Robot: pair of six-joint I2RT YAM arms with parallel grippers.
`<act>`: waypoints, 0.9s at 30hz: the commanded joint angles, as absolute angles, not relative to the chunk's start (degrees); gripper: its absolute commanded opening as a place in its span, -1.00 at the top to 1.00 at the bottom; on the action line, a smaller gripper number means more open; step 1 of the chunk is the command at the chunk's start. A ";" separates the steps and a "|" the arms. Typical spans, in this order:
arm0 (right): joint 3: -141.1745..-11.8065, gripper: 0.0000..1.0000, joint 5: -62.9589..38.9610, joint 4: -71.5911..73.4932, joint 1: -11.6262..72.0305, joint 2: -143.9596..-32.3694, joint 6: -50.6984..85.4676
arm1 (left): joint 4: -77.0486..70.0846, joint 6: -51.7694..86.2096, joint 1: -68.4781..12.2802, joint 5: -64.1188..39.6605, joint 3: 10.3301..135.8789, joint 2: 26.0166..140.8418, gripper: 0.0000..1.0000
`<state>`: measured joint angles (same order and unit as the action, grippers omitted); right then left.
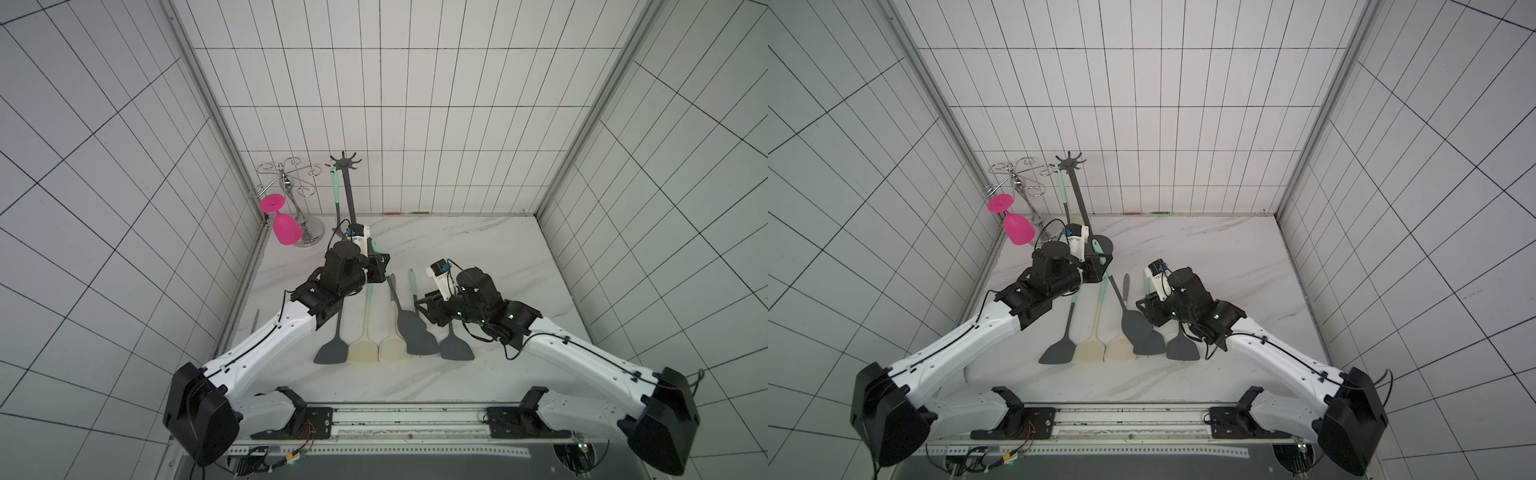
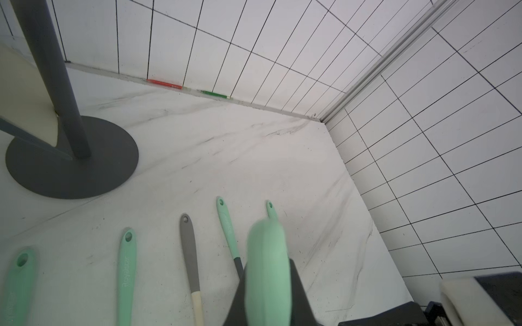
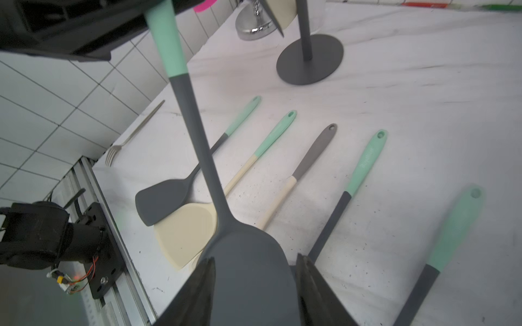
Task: Take the spatula off the kitchen utensil rack
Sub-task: Place the spatula at the center of the board.
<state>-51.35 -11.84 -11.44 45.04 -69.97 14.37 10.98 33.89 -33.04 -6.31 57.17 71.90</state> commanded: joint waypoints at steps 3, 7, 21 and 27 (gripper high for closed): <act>-58.32 0.02 -11.64 -12.45 47.43 -76.33 11.64 | 10.30 37.20 -31.03 -14.17 58.38 72.86 1.00; -60.52 0.02 -12.71 -11.78 48.03 -79.63 11.23 | 8.40 38.10 -30.40 -17.08 57.06 72.22 1.00; -62.04 1.00 -7.15 -12.75 48.52 -80.89 7.71 | 8.86 37.48 -28.34 -20.55 56.26 71.48 0.91; -60.39 1.00 -4.79 -19.06 44.08 -75.48 5.90 | 12.70 31.55 -26.90 -16.06 56.11 68.39 0.10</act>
<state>-61.14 -8.64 -15.31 47.05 -79.77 6.94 10.59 35.03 -27.97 -19.38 56.77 71.13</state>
